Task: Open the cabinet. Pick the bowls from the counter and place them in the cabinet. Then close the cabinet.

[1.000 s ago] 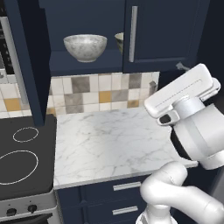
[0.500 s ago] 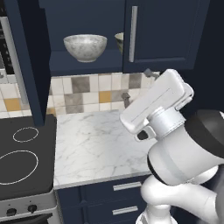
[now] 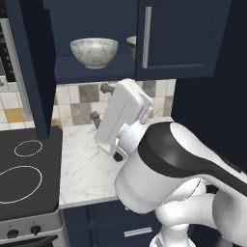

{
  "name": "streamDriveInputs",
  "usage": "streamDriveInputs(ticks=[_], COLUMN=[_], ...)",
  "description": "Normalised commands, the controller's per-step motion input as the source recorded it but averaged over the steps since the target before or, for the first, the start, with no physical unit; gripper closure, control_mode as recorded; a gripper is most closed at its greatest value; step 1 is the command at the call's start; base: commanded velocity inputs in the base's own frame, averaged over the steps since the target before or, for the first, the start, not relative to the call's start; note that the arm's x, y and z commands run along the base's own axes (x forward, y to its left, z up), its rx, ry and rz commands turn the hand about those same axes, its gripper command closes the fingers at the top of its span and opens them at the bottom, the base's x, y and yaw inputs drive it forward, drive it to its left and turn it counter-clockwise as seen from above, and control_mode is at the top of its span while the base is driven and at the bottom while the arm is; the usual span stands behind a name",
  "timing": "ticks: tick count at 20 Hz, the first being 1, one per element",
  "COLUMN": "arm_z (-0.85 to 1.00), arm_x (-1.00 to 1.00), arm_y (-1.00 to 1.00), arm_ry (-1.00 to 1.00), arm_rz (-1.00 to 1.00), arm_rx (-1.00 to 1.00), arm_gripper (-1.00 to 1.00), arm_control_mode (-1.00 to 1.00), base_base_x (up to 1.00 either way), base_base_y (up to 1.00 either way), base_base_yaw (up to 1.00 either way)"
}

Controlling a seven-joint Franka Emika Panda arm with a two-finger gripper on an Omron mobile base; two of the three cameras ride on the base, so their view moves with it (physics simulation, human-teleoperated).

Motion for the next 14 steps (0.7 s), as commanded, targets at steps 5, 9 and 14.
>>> streamDriveInputs(ticks=[5, 9, 14], arm_z=[0.0, 0.0, 0.0], arm_x=[-0.1, -0.18, -0.55], arm_y=[1.0, 0.89, 0.54], arm_ry=[-0.09, -0.09, -0.09], arm_rz=[-0.2, -0.29, -0.39], arm_rx=[-0.24, -0.22, -0.21], arm_gripper=[-1.0, -1.0, -1.0], arm_control_mode=[-1.0, -1.0, -1.0], base_base_x=[0.0, 0.0, 0.0], base_base_y=[0.0, 0.0, 0.0], base_base_yaw=[0.0, 0.0, 0.0])
